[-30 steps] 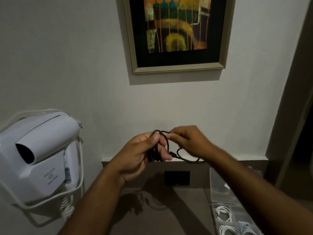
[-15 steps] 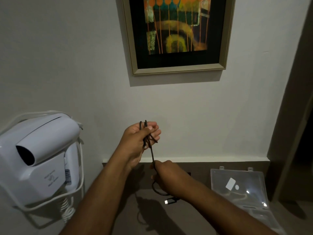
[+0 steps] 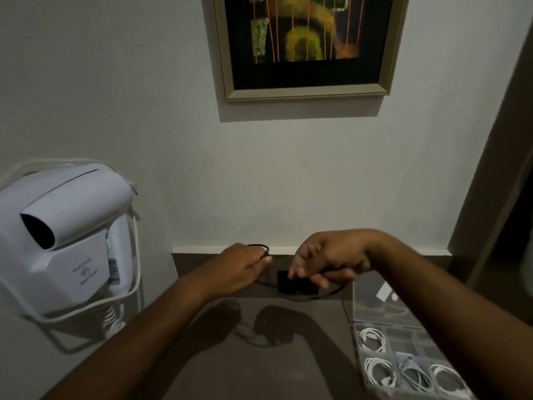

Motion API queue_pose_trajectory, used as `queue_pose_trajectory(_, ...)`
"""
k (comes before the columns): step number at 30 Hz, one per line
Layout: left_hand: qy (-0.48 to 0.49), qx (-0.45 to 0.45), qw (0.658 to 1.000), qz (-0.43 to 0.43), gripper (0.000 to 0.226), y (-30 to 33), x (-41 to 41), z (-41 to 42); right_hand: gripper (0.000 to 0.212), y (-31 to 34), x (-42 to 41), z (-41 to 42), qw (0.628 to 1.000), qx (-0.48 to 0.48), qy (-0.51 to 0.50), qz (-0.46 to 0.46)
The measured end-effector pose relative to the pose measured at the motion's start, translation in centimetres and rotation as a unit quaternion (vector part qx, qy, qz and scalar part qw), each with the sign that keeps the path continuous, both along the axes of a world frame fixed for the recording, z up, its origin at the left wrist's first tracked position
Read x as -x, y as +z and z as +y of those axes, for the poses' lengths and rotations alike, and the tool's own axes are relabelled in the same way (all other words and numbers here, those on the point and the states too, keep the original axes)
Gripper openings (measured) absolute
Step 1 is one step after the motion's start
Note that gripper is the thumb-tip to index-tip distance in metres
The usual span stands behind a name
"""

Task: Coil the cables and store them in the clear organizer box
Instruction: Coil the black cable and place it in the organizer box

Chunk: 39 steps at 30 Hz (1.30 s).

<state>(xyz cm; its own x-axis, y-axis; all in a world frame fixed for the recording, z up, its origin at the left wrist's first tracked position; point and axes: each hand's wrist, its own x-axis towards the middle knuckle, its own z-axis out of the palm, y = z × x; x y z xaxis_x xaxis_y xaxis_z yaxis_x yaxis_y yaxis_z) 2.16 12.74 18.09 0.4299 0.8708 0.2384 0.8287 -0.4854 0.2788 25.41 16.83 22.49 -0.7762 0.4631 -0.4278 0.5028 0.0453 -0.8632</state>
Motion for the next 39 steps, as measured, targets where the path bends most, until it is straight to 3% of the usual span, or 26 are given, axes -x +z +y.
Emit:
queue_pose_trajectory(2, 0.034, 0.022, 0.999, -0.022, 0.036, -0.5, 1.2, -0.3, 0.055, 0.8, -1.3, 0.7, 0.998, 0.043, -0.041, 0.028)
queue_pose_trajectory(4, 0.076, 0.093, 0.988, -0.099, 0.043, -0.8, 2.0, -0.7, 0.089, 2.0, -2.4, 1.4, 0.991, 0.065, -0.082, 0.081)
queue_pose_trajectory(6, 0.077, 0.18, 0.959, -0.204, 0.049, -0.9, 1.5, -1.5, 0.102, 3.1, -2.9, 1.8, 0.992, 0.017, -0.082, 0.089)
queue_pose_trajectory(8, 0.032, 0.299, 0.89, -0.342, 0.047, -0.7, 0.5, -2.3, 0.089, 3.8, -2.5, 1.8, 0.99, -0.127, -0.057, -0.005)
queue_pose_trajectory(10, -0.007, 0.36, 0.839, -0.407, 0.04, -0.1, -0.1, -2.6, 0.089, 3.9, -1.1, 1.0, 0.953, -0.259, -0.007, -0.158)
queue_pose_trajectory(13, -0.018, 0.338, 0.849, -0.406, 0.028, 1.4, 0.0, -2.3, 0.1, 2.0, 1.8, -0.7, 0.888, -0.348, 0.057, -0.296)
queue_pose_trajectory(16, -0.014, 0.293, 0.857, -0.424, 0.023, 2.9, 0.4, -1.6, 0.073, -0.5, 3.4, -1.6, 0.877, -0.412, 0.057, -0.24)
queue_pose_trajectory(20, -0.013, 0.295, 0.865, -0.407, 0.03, 3.5, 0.8, -1.5, 0.029, 0.1, 2.7, -0.3, 0.937, -0.325, -0.111, 0.06)
queue_pose_trajectory(21, -0.019, 0.307, 0.867, -0.392, 0.03, 3.4, 0.8, -1.7, 0.025, 0.8, 2.0, 0.5, 0.929, -0.303, -0.168, 0.126)
queue_pose_trajectory(23, -0.043, 0.329, 0.841, -0.427, 0.03, 2.9, 0.5, -2.0, 0.026, 2.0, 0.6, 2.0, 0.903, -0.279, -0.256, 0.201)
queue_pose_trajectory(27, -0.087, 0.279, 0.744, -0.6, 0.025, 4.3, -0.6, -2.3, 0.033, 0.0, 0.6, 3.0, 0.883, -0.295, -0.317, 0.183)
queue_pose_trajectory(31, -0.078, 0.227, 0.67, -0.702, 0.025, 6.8, -1.4, -0.5, 0.033, -4.9, 4.3, 0.2, 0.894, -0.383, -0.223, 0.063)
queue_pose_trajectory(33, -0.013, 0.172, 0.696, -0.697, 0.023, 6.9, -1.8, 0.8, 0.023, -6.4, 5.8, -1.1, 0.885, -0.44, -0.151, -0.01)
queue_pose_trajectory(36, 0.113, 0.078, 0.85, -0.509, 0.017, 5.5, -2.1, 1.9, 0.016, -5.4, 6.9, -2.0, 0.887, -0.448, -0.074, -0.082)
queue_pose_trajectory(39, 0.104, 0.073, 0.941, -0.314, 0.022, 3.8, -2.7, 1.6, 0.016, -2.4, 6.1, -2.1, 0.874, -0.457, -0.001, -0.165)
